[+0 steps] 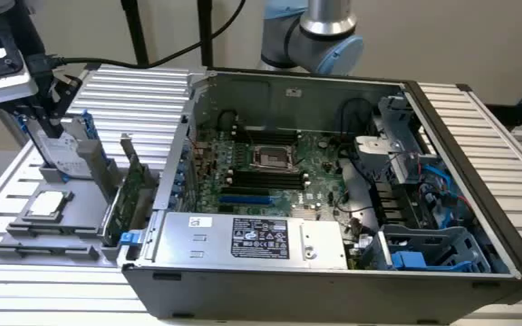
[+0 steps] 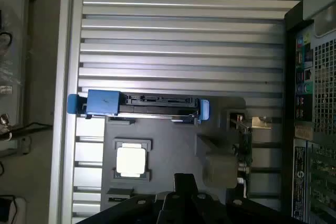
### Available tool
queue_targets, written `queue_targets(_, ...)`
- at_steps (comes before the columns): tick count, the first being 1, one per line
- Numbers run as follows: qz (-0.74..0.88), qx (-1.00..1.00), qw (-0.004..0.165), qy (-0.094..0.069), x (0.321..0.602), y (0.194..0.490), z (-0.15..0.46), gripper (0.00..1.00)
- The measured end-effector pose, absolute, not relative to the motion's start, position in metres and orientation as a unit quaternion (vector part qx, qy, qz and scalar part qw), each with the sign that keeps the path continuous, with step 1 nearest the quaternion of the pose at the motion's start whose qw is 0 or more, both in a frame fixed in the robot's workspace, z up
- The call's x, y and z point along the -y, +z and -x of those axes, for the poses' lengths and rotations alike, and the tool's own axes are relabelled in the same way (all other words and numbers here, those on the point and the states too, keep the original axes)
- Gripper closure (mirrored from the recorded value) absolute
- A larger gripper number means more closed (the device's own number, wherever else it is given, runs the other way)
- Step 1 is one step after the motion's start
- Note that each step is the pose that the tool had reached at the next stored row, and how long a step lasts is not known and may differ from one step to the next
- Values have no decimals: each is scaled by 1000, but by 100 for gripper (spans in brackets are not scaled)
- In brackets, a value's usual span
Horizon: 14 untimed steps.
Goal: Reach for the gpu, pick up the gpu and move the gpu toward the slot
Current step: 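Reach for the gpu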
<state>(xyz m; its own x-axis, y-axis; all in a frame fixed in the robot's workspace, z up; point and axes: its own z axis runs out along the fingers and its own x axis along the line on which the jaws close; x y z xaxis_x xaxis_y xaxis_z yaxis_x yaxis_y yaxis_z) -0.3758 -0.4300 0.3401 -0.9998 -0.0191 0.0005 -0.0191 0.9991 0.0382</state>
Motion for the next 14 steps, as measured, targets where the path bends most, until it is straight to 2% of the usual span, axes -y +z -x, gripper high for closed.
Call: queue_targets(14,-10,1000,0,-19,430,340,375,89)
